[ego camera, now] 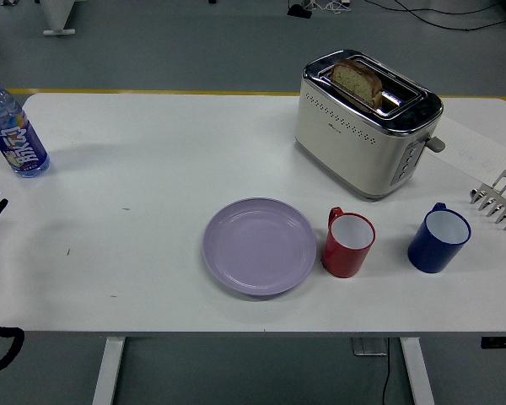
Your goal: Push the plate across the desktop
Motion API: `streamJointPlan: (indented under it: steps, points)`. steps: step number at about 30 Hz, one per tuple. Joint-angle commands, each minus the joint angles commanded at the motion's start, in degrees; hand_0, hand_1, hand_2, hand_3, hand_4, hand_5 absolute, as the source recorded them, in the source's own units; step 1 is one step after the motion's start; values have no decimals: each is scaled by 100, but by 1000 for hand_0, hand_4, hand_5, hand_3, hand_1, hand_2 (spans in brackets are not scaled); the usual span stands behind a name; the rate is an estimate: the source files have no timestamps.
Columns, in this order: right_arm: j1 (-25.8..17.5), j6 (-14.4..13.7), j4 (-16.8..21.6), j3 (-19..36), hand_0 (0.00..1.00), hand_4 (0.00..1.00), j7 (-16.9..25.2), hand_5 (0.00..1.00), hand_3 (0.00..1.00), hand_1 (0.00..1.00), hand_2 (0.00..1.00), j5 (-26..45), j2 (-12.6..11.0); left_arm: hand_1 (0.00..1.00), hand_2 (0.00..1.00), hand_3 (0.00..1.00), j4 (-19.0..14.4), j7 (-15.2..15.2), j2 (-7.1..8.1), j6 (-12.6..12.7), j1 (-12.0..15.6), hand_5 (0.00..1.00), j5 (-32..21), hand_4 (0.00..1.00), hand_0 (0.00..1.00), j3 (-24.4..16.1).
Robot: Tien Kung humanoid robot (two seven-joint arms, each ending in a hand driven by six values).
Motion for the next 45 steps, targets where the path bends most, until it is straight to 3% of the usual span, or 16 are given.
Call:
streamJointPlan:
  steps: [26,45]
  points:
    - [150,4,-13,21,670,279,33,169,583,624,703,-40,-22,655,649,564,7,-10,-4,19,-124,996,120,502,643,-133]
    - [141,9,-3,41,672,279,9,170,582,624,702,-81,-15,652,643,563,-28,30,54,106,-40,992,159,503,643,-226]
